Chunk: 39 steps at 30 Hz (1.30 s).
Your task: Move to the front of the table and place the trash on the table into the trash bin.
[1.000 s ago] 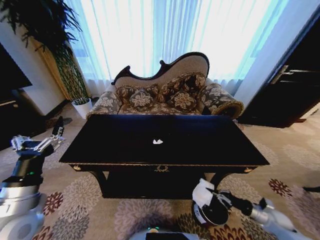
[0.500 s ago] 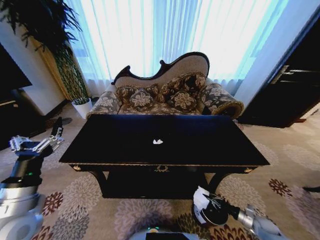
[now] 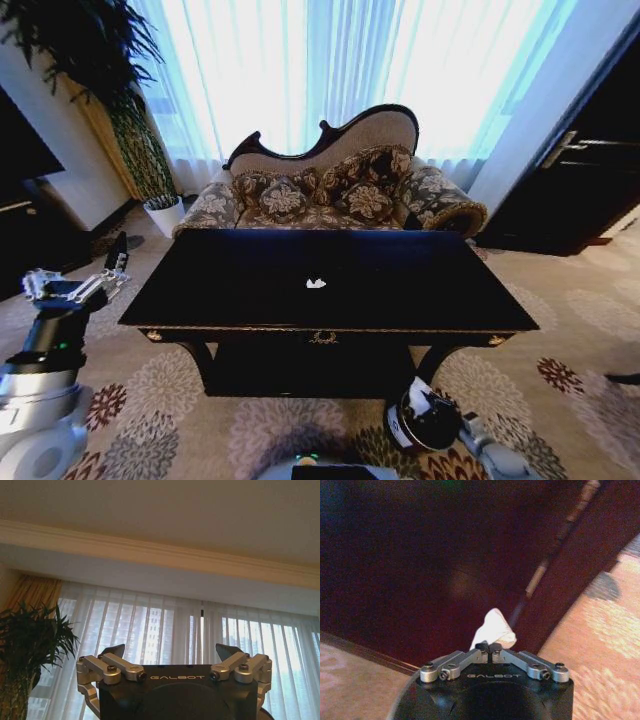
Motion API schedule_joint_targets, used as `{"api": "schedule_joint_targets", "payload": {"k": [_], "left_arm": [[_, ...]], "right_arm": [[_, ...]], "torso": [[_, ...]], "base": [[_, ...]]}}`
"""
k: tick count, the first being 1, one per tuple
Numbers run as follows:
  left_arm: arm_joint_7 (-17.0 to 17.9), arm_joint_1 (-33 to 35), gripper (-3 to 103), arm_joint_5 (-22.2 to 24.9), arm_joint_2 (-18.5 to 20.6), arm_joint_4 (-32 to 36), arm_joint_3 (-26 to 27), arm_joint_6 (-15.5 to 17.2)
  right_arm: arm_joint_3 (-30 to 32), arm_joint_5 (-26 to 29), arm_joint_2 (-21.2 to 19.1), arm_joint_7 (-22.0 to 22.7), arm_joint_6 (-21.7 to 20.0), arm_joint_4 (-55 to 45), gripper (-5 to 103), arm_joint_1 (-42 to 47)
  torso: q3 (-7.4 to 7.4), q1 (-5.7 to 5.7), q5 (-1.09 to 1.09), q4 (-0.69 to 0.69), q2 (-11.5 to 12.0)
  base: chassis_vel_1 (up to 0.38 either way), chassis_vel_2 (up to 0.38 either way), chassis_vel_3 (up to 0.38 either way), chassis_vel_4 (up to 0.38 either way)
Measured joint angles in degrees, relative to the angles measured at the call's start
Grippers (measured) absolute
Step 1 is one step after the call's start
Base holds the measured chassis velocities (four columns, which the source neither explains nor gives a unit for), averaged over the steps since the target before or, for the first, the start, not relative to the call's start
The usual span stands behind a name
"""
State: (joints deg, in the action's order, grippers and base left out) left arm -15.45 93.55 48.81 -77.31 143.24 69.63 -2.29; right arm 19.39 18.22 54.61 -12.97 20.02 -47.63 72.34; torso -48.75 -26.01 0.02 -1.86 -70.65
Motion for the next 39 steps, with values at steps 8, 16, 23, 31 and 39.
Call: {"api": "schedule_joint_targets", "payload": {"k": [8, 16, 23, 31, 39], "left_arm": [[-0.1, -0.1, 100, 0.0, -0.1, 0.0, -0.2, -0.1], [-0.2, -0.3, 100, 0.0, 0.2, 0.0, -0.2, -0.2], [-0.2, -0.6, 100, 0.0, 0.3, 0.0, -0.4, -0.2], [-0.2, -0.6, 100, -0.1, 0.5, 0.0, -0.4, -0.2], [-0.3, -0.4, 100, -0.1, 0.4, 0.0, -0.3, -0.4]], "right_arm": [[0.3, -0.6, 0.4, 0.9, -2.4, 2.1, 0, -1.0], [0.5, -2.3, 0.2, 1.7, -3.5, 3.5, 0, -1.6], [0.5, -2.8, 0.2, 1.7, -4.4, 3.3, 13, -1.2], [0.7, -3.6, 0.2, 0.7, -4.3, 2.9, 40, -0.8], [1.4, -4.9, -0.2, -1.6, -2.8, 1.9, 72, 0.4]], "torso": [[0.00, 0.01, -0.01, 0.01, 0.0], [0.00, 0.00, 0.00, 0.01, 0.0], [0.00, 0.00, -0.01, 0.00, 0.0], [0.00, 0.00, -0.01, 0.00, 0.0], [0.00, 0.00, -0.01, 0.00, 0.0]], "base": [[0.000, 0.000, 0.000, 0.000], [0.000, 0.000, 0.000, 0.000], [0.000, 0.000, 0.000, 0.000], [0.000, 0.000, 0.000, 0.000], [0.000, 0.000, 0.000, 0.000]]}}
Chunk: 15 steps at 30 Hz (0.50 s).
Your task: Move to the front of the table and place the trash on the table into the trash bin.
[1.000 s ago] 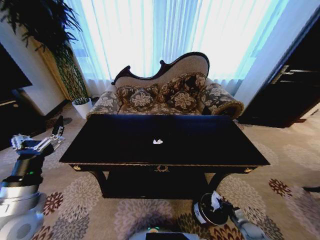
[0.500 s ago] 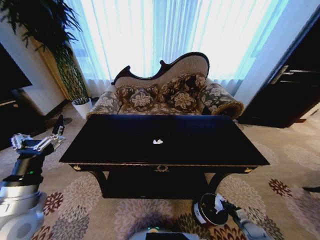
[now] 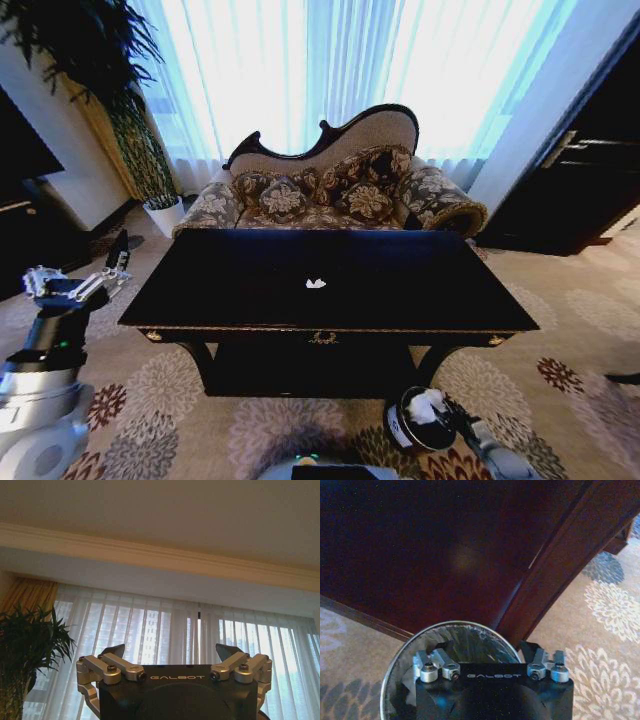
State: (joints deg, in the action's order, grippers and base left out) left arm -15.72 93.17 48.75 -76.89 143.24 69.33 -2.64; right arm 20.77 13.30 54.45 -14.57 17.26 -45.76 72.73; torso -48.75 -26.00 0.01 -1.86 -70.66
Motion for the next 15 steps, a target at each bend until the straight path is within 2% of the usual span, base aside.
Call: {"api": "schedule_joint_targets", "payload": {"k": [1, 3, 4, 6, 7, 9, 11, 12, 13, 15], "left_arm": [[0.0, 0.0, 100, 0.0, 0.0, 0.0, 0.0, 0.0], [0.0, 0.1, 100, 0.0, 0.0, 0.0, 0.0, -0.1], [0.0, 0.1, 100, 0.0, 0.0, 0.0, 0.0, -0.1], [0.0, 0.1, 100, 0.0, 0.0, 0.0, 0.0, -0.1], [0.0, 0.1, 100, 0.0, 0.0, 0.0, 0.0, -0.1], [0.0, 0.0, 100, 0.1, 0.1, 0.0, 0.0, -0.1], [0.0, 0.0, 100, 0.2, 0.1, 0.0, 0.0, -0.1], [0.0, 0.0, 100, 0.2, 0.1, 0.0, 0.0, -0.1], [0.0, -0.1, 100, 0.2, 0.1, 0.0, 0.0, -0.1], [0.0, -0.1, 100, 0.3, 0.1, 0.0, 0.1, -0.1]], "right_arm": [[0.0, 0.0, 0.0, 0.0, 0.0, 0.0, 72, 0.0], [0.3, -0.4, -0.3, -1.0, 0.8, -0.2, 83, 0.4], [0.4, -0.4, -0.4, -1.4, 1.0, -0.3, 83, 0.6], [0.8, -0.4, -0.7, -3.2, 1.8, -1.0, 93, 1.3], [0.8, -0.4, -0.7, -3.2, 1.8, -1.0, 93, 1.3], [1.6, 0.3, -1.3, -8.1, 3.6, -2.4, 99, 2.6], [2.2, 3.5, -2.1, -15.4, 6.0, -3.8, 100, 3.9], [2.2, 3.5, -2.1, -15.4, 6.0, -3.8, 100, 3.9], [2.5, 8.3, -2.8, -22.6, 9.2, -4.2, 100, 4.5], [3.0, 14.9, -3.7, -32.5, 12.4, -6.0, 100, 5.6]], "torso": [[0.00, 0.00, 0.00, 0.00, 0.0], [0.00, 0.00, 0.00, 0.00, 0.0], [0.00, 0.00, 0.00, 0.00, 0.0], [0.00, 0.00, 0.00, 0.00, 0.0], [0.00, 0.00, 0.00, 0.00, 0.0], [0.00, 0.00, 0.00, 0.00, 0.0], [0.00, 0.00, 0.00, 0.00, 0.0], [0.00, 0.00, 0.00, 0.00, 0.0], [0.00, 0.00, -0.01, -0.01, 0.0], [0.00, 0.00, 0.02, 0.01, 0.0]], "base": [[0.000, 0.000, 0.000, 0.000], [0.000, 0.000, 0.000, 0.000], [0.000, 0.000, 0.000, 0.000], [0.000, 0.000, 0.000, 0.000], [0.000, 0.000, 0.000, 0.000], [0.000, 0.000, 0.000, 0.000], [0.000, 0.000, 0.000, 0.000], [0.000, 0.000, 0.000, 0.000], [0.000, 0.000, 0.000, 0.000], [0.000, 0.000, 0.000, 0.000]]}}
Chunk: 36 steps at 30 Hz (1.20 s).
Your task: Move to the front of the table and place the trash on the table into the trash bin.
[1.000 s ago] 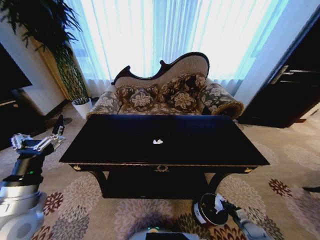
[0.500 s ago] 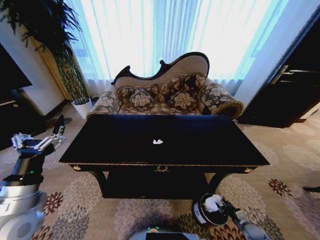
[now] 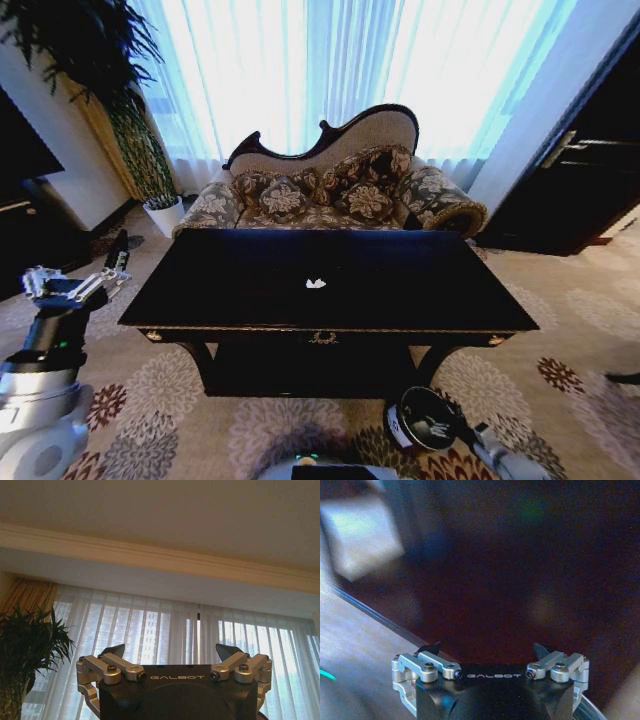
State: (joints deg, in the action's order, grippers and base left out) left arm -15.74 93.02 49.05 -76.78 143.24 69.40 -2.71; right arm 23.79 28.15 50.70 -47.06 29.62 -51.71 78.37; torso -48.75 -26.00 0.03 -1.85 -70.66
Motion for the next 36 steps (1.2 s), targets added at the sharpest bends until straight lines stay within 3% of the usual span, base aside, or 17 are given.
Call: {"api": "schedule_joint_targets", "payload": {"k": [1, 2, 5, 10, 13, 19, 22, 30, 33, 36], "left_arm": [[0.0, 0.0, 100, 0.0, 0.0, 0.0, 0.0, 0.0], [0.0, 0.0, 100, 0.0, 0.0, 0.0, 0.0, 0.0], [0.0, -0.1, 100, 0.2, -0.1, 0.0, 0.0, 0.0], [0.0, -0.2, 100, 0.5, 0.3, 0.0, 0.3, 0.0], [0.1, -0.3, 100, 0.6, 0.5, 0.0, 0.3, 0.1], [0.1, -0.1, 100, 0.4, 0.0, 0.0, 0.2, 0.4], [0.3, 0.0, 100, 0.7, 0.1, 0.0, 0.5, 0.5], [0.4, 0.5, 100, 1.0, 0.0, 0.0, 1.0, 0.4], [0.6, 0.6, 100, 1.3, -0.1, 0.0, 1.0, 0.5], [1.0, 0.6, 100, 2.0, 0.0, 0.0, 1.4, 1.0]], "right_arm": [[0.3, 2.1, -0.2, -2.9, 0.6, -1.2, 100, 0.7], [0.3, 2.1, -0.2, -2.9, 0.6, -1.2, 100, 0.7], [2.3, 7.3, -0.9, -11.4, 1.9, -5.6, 100, 3.3], [5.5, 11.2, -1.7, -15.8, 2.4, -12.3, 100, 8.6], [8.0, 15.2, -3.5, -21.6, 2.5, -17.3, 100, 13.2], [13.9, 21.6, -6.9, -28.9, 1.2, -28.1, 100, 19.7], [17.1, 24.4, -7.8, -31.1, -0.4, -32.9, 100, 21.6], [23.9, 29.6, -8.7, -32.2, -6.2, -47.8, 100, 24.6], [25.1, 31.1, -8.0, -31.7, -7.9, -53.5, 100, 25.4], [25.6, 32.8, -7.8, -28.3, -9.0, -58.9, 100, 25.2]], "torso": [[0.00, 0.00, -0.01, 0.00, 0.0], [0.00, 0.00, -0.01, 0.00, 0.0], [0.00, 0.00, -0.01, 0.00, 0.0], [0.00, 0.00, -0.03, -0.01, 0.0], [0.00, 0.00, -0.02, -0.02, 0.0], [0.00, 0.00, -0.02, -0.01, 0.0], [0.00, 0.00, -0.01, -0.02, 0.0], [0.00, 0.00, -0.01, 0.00, 0.0], [0.00, 0.00, -0.01, -0.01, 0.0], [0.00, 0.00, 0.00, -0.01, 0.0]], "base": [[0.000, 0.000, 0.000, 0.000], [0.000, 0.000, 0.000, 0.000], [0.000, 0.000, 0.000, 0.000], [0.000, 0.000, 0.000, 0.000], [0.000, 0.000, 0.000, 0.000], [0.000, 0.000, 0.000, 0.000], [0.000, 0.000, 0.000, 0.000], [0.000, 0.000, 0.000, 0.000], [0.000, 0.000, 0.000, 0.000], [0.000, 0.000, 0.000, 0.000]]}}
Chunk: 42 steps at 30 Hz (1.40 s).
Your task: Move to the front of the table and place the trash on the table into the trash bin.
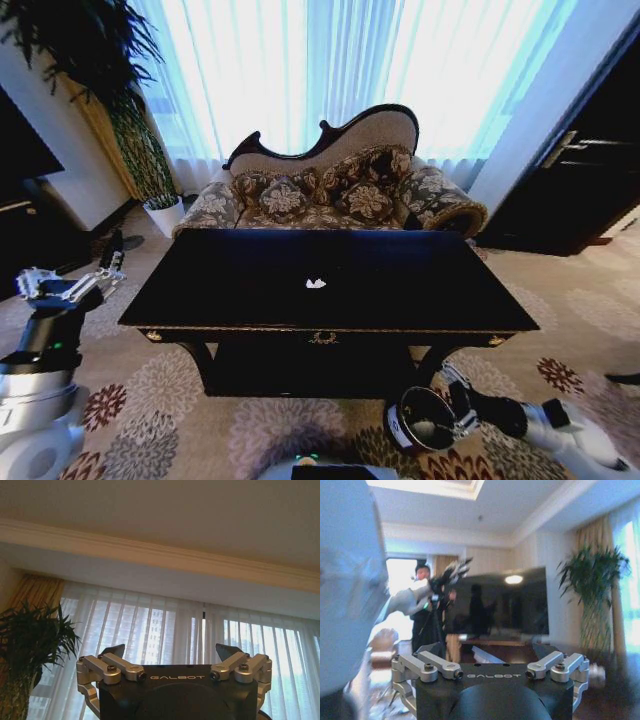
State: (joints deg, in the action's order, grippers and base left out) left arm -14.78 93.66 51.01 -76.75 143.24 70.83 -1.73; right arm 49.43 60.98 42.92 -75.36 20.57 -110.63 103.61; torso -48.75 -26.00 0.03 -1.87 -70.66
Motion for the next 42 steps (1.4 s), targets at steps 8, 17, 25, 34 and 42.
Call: {"api": "schedule_joint_targets", "payload": {"k": [8, 17, 25, 34, 42], "left_arm": [[0.7, 0.5, 100, 2.3, 0.1, 0.0, 1.9, 0.5], [0.7, 0.1, 100, 2.4, 0.0, 0.0, 2.0, 1.2], [0.7, 0.0, 100, 1.8, -0.5, 0.0, 1.0, 1.6], [0.4, -0.9, 100, -0.4, -1.1, 0.0, -2.4, 2.5], [-0.1, -0.2, 100, -2.1, -2.4, 0.0, -3.9, 2.4]], "right_arm": [[-5.5, 0.2, -1.7, 21.0, -1.0, -8.2, 100, -6.1], [-14.4, -7.0, -0.3, 59.2, -10.5, -22.5, 100, -13.5], [-16.0, -13.1, -0.5, 82.5, -23.7, -29.5, 100, -17.6], [-17.5, -14.3, -5.9, 85.0, -28.1, -27.4, 100, -23.6], [-25.6, -12.2, -14.9, 84.1, -28.6, -18.7, 100, -36.4]], "torso": [[-0.01, -0.01, -0.01, 0.01, 0.0], [-0.01, -0.01, 0.00, 0.00, 0.0], [-0.01, -0.01, -0.01, 0.00, 0.0], [-0.01, 0.00, -0.02, 0.01, 0.0], [-0.01, -0.01, -0.03, 0.02, 0.0]], "base": [[0.000, 0.000, 0.000, 0.000], [0.000, 0.000, 0.000, 0.000], [0.000, 0.000, 0.000, 0.000], [0.000, 0.000, 0.000, 0.000], [0.000, 0.000, 0.000, 0.000]]}}
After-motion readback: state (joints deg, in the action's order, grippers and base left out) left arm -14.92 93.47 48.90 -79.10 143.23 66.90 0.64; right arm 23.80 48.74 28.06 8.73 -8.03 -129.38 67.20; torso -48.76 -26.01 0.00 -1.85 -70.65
